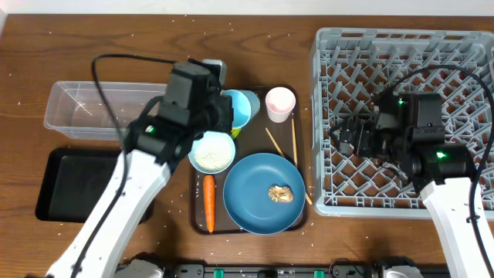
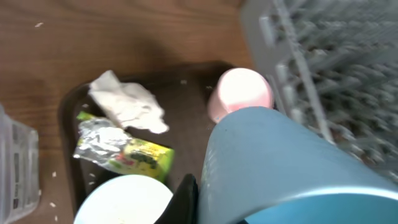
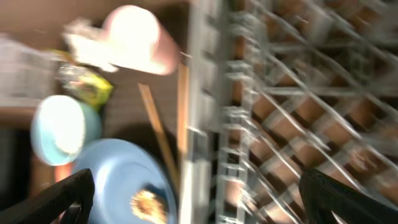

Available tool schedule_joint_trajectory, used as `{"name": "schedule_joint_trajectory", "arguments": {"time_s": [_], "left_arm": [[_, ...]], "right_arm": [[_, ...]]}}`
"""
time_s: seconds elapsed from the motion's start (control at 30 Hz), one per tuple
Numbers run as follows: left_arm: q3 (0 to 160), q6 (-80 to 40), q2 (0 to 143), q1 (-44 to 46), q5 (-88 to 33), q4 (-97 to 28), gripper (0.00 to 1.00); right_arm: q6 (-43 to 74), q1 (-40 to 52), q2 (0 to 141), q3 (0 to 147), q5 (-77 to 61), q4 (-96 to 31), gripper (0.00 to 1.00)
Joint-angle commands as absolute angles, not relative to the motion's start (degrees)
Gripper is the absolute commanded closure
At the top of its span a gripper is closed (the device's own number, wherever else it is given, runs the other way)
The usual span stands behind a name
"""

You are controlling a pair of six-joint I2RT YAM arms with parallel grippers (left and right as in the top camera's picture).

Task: Sort waste into correct bins and load items into the dishwasher rack
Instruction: 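Reach the left gripper to the blue cup and grasp it, then lift the blue cup and hand it to the right gripper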

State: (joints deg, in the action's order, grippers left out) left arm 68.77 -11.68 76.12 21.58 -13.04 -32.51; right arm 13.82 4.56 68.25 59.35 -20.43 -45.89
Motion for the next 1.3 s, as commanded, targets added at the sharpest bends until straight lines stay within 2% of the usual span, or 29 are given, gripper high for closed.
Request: {"name": "schedule_joint_trajectory", "arguments": {"time_s": [0.0,0.27,0.57,0.8,0.97,1.13,1.27], "left_arm": [[69.3,-6.1,74.3,21.6,-24.3,-32.8,0.94],[69.3,1.0,73.9,21.6,-48.2,-32.0,0.94],[69.3,2.4,73.5,21.6,-61.5,-28.1,0.94],[69.3,2.3,73.5,21.6,-71.0,-23.2,0.94],[69.3,1.5,73.5,21.6,-71.4,-23.0,0.94],[69.3,1.5,73.5,21.6,-71.4,-23.0,0.94],[69.3,1.5,73.5,21.6,-71.4,-22.8,0.94]], "right_arm": [[6.4,3.4,68.5,60.0,-38.3,-42.8,0.01],[-11.8,3.4,68.5,60.0,-70.2,-39.4,0.03],[-17.8,3.5,68.5,60.0,-85.8,-35.2,0.03],[-17.8,6.2,68.5,60.0,-86.0,-32.1,0.09],[-17.6,8.8,68.5,60.0,-85.9,-28.5,0.13],[-14.4,9.1,68.5,60.0,-85.9,-26.5,0.32],[-13.2,9.1,68.5,60.0,-85.5,-26.1,0.41]]}}
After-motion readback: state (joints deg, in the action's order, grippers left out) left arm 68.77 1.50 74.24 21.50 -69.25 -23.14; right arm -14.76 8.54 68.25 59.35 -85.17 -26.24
